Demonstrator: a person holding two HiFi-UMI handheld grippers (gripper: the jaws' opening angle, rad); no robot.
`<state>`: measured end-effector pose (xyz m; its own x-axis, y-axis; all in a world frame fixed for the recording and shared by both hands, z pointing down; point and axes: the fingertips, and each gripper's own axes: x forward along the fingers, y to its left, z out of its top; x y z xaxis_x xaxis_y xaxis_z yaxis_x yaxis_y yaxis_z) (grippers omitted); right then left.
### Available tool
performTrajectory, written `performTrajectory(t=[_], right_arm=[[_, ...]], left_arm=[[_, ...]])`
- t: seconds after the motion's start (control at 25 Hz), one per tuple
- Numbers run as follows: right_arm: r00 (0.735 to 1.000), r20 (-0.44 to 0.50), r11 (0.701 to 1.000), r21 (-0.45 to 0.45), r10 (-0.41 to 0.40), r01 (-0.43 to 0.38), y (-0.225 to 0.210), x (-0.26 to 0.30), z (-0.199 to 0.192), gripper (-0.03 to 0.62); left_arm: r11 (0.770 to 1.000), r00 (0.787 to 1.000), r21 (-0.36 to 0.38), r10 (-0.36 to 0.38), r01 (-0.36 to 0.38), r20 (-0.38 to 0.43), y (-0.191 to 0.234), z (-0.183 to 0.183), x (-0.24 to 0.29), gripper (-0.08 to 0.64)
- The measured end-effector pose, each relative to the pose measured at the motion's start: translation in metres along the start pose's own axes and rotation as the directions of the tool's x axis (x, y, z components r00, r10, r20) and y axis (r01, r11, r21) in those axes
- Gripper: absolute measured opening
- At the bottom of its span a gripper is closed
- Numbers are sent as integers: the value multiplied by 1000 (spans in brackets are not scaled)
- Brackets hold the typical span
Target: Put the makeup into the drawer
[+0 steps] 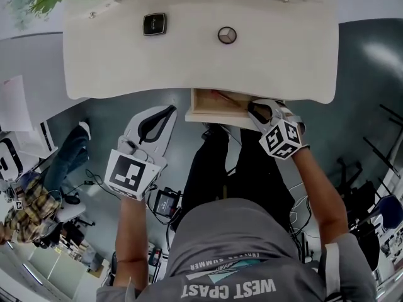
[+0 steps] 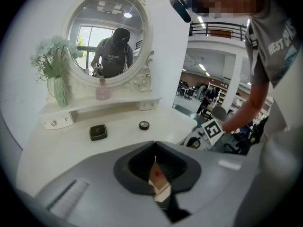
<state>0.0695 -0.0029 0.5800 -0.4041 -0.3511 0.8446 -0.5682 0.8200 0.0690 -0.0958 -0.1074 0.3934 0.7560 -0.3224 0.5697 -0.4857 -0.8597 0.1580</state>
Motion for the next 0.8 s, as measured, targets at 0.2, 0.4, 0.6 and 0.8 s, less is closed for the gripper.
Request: performTrajectory(t=[0.2,0.4,0.6,0.8], right_arm=[[1000,-12,999,52,5,-4,-2,4,-4,92],[998,-47,995,92,43,-38,0,5,-10,92],[992,-104,991,117,71,-58,2,4,-19,92],[984,-154,988,136,88,-68,3,3,-25,92]], left_arm=[[1000,1000,-11,-7,7,-5,-2,-5,7,3],[1000,1000,-12,-3,3,-2,-4,-5,7,3],[1000,1000,-5,4,-4,3,-7,-2,5,3],[1000,1000,-4,11,-11,-2,-8,-1,3,3]])
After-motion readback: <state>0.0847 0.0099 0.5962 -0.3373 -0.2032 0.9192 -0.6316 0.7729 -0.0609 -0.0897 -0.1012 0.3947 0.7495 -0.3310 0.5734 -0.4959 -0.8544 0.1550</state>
